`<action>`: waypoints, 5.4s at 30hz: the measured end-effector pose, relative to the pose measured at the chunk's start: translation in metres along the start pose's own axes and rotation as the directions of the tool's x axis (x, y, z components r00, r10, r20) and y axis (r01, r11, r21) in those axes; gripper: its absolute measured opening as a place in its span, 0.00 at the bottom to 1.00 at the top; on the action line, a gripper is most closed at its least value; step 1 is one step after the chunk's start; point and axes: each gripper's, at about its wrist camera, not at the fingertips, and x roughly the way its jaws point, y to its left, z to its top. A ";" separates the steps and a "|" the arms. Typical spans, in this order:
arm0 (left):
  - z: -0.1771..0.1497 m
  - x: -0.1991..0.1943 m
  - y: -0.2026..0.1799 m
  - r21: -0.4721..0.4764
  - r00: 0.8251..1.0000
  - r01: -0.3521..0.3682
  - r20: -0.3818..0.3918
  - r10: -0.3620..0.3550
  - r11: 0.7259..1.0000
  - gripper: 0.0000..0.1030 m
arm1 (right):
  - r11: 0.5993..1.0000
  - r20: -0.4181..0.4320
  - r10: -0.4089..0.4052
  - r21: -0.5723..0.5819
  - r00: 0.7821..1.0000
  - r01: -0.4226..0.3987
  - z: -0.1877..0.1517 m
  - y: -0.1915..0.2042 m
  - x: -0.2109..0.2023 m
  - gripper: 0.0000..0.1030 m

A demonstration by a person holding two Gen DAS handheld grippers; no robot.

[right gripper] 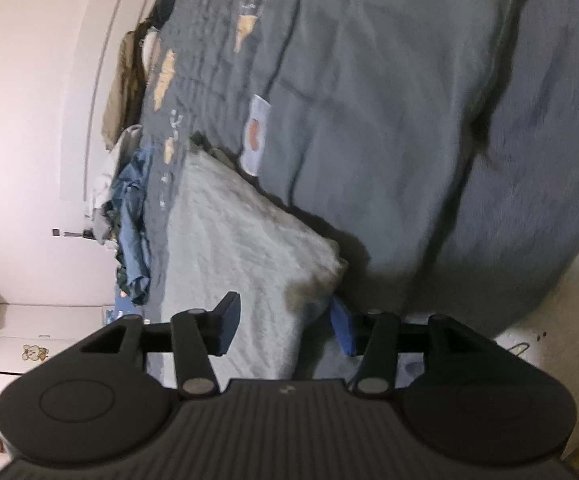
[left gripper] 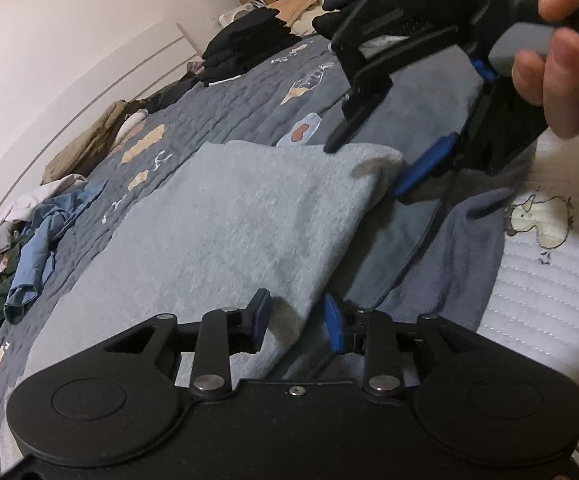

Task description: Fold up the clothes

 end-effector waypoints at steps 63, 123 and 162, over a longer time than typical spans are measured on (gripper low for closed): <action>-0.100 -0.073 0.183 -0.780 0.995 -0.079 -0.103 -0.002 0.621 0.32 | 0.598 0.051 -0.067 -0.797 0.996 0.081 -0.125 0.146 0.041 0.47; -0.227 -0.141 0.240 -0.945 0.934 -0.324 -0.312 0.172 0.051 0.64 | 0.461 -0.095 -0.088 -0.886 0.992 -0.045 -0.217 0.177 0.081 0.53; -0.232 -0.127 0.239 -0.983 0.958 -0.177 -0.184 0.220 -0.051 0.26 | 0.493 -0.143 -0.093 -0.866 0.985 -0.079 -0.215 0.175 0.079 0.54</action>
